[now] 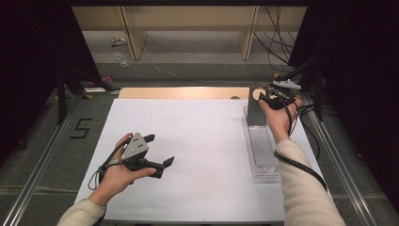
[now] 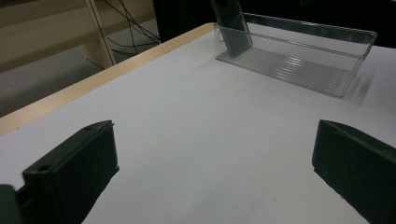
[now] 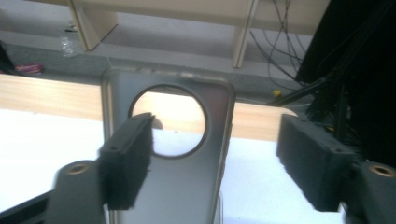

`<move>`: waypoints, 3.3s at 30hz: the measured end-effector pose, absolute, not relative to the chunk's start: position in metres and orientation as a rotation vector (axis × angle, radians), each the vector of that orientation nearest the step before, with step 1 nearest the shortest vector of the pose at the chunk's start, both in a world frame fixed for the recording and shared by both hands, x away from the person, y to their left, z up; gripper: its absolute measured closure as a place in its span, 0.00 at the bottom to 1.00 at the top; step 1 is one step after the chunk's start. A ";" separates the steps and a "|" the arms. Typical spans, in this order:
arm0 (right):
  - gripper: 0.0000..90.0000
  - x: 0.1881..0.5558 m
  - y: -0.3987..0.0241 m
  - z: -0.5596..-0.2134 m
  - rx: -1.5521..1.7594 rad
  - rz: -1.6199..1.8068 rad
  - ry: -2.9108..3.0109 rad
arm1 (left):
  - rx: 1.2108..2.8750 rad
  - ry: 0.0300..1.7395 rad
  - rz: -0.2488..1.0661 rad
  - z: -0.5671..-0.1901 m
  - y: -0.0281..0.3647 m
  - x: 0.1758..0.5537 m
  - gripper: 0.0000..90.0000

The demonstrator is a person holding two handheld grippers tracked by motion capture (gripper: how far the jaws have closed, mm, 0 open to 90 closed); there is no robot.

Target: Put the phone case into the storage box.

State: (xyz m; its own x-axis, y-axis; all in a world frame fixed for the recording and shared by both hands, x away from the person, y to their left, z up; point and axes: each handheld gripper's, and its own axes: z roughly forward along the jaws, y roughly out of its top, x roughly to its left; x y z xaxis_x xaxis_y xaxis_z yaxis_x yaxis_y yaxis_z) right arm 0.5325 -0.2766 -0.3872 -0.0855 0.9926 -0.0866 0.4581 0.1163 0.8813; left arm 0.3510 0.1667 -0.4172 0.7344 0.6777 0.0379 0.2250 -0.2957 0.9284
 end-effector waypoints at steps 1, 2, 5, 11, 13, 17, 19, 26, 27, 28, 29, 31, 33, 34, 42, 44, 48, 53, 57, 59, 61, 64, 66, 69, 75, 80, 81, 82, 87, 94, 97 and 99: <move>0.26 0.531 -0.277 -0.387 1.433 0.913 1.668 | 1.859 0.700 0.527 -0.417 0.167 0.351 0.00; 0.24 0.529 -0.278 -0.388 1.423 0.917 1.676 | 1.859 0.702 0.527 -0.417 0.167 0.351 0.00; 0.21 0.525 -0.279 -0.389 1.415 0.930 1.689 | 1.859 0.702 0.530 -0.417 0.167 0.351 0.00; 0.18 0.513 -0.282 -0.390 1.392 0.980 1.707 | 1.861 0.705 0.533 -0.418 0.167 0.351 0.00; 0.18 0.509 -0.283 -0.390 1.382 0.989 1.710 | 1.862 0.705 0.534 -0.418 0.167 0.351 0.00; 0.18 0.501 -0.283 -0.391 1.371 1.028 1.718 | 1.859 0.708 0.541 -0.418 0.168 0.352 0.00; 0.18 0.496 -0.284 -0.391 1.361 1.038 1.725 | 1.858 0.710 0.541 -0.418 0.168 0.352 0.00; 0.18 0.481 -0.282 -0.389 1.321 1.069 1.745 | 1.857 0.713 0.546 -0.417 0.169 0.352 0.00; 0.18 0.480 -0.282 -0.388 1.317 1.073 1.748 | 1.859 0.710 0.546 -0.417 0.169 0.352 0.00; 0.18 0.478 -0.282 -0.388 1.315 1.076 1.750 | 1.858 0.709 0.546 -0.416 0.169 0.352 0.00; 0.18 0.476 -0.281 -0.388 1.312 1.081 1.751 | 1.858 0.710 0.546 -0.416 0.170 0.352 0.00; 0.18 0.472 -0.281 -0.387 1.305 1.098 1.755 | 1.858 0.710 0.546 -0.416 0.170 0.352 0.00; 0.18 0.468 -0.279 -0.386 1.286 1.109 1.769 | 1.859 0.709 0.546 -0.417 0.169 0.352 0.00; 0.18 0.466 -0.279 -0.386 1.276 1.116 1.774 | 1.859 0.709 0.546 -0.417 0.169 0.352 0.00; 0.18 0.453 -0.277 -0.384 1.221 1.168 1.826 | 1.858 0.710 0.544 -0.416 0.170 0.352 0.00; 0.18 0.449 -0.278 -0.384 1.218 1.187 1.828 | 1.857 0.710 0.544 -0.416 0.170 0.352 0.00; 0.18 0.442 -0.278 -0.384 1.199 1.213 1.841 | 1.858 0.710 0.544 -0.416 0.170 0.352 0.00; 0.18 0.433 -0.277 -0.387 1.186 1.240 1.858 | 1.859 0.711 0.543 -0.416 0.170 0.351 0.00; 0.18 0.426 -0.276 -0.388 1.164 1.260 1.876 | 1.861 0.710 0.545 -0.416 0.170 0.351 0.00; 0.18 0.423 -0.276 -0.389 1.155 1.266 1.882 | 1.859 0.709 0.545 -0.416 0.170 0.351 0.00; 0.18 0.420 -0.276 -0.391 1.151 1.275 1.890 | 1.862 0.709 0.544 -0.417 0.170 0.351 0.00; 0.18 0.415 -0.275 -0.394 1.136 1.299 1.902 | 1.862 0.712 0.542 -0.417 0.169 0.351 0.00; 0.18 0.411 -0.274 -0.395 1.128 1.305 1.912 | 1.864 0.710 0.543 -0.417 0.169 0.351 0.00; 0.18 0.406 -0.273 -0.398 1.112 1.313 1.921 | 1.868 0.711 0.542 -0.418 0.169 0.350 0.00; 0.18 0.397 -0.273 -0.399 1.094 1.335 1.937 | 1.869 0.707 0.544 -0.417 0.168 0.349 0.00; 0.18 0.388 -0.274 -0.401 1.079 1.351 1.954 | 1.870 0.712 0.546 -0.419 0.170 0.347 0.00; 0.18 0.387 -0.274 -0.402 1.076 1.349 1.959 | 1.871 0.711 0.546 -0.419 0.170 0.347 0.00; 0.18 0.385 -0.274 -0.403 1.073 1.349 1.963 | 1.870 0.711 0.548 -0.419 0.171 0.347 0.00; 0.18 0.378 -0.276 -0.407 1.069 1.370 1.970 | 1.869 0.713 0.550 -0.419 0.173 0.345 0.00; 0.18 0.367 -0.278 -0.414 1.041 1.397 1.985 | 1.864 0.716 0.557 -0.420 0.178 0.343 0.00; 0.18 0.363 -0.280 -0.415 1.028 1.397 1.993 | 1.866 0.717 0.561 -0.421 0.180 0.342 0.00; 0.18 0.360 -0.281 -0.416 1.024 1.405 1.992 | 1.866 0.718 0.560 -0.422 0.181 0.342 0.00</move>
State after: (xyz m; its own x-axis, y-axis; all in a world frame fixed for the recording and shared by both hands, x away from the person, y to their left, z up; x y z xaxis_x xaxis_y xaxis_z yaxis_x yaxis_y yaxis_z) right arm 0.3603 -0.2805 -0.4164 -0.5970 0.8018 0.0272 0.2944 0.1874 0.9371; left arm 0.3417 0.1811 -0.4217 0.7145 0.6973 0.0573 0.2252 -0.3067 0.9248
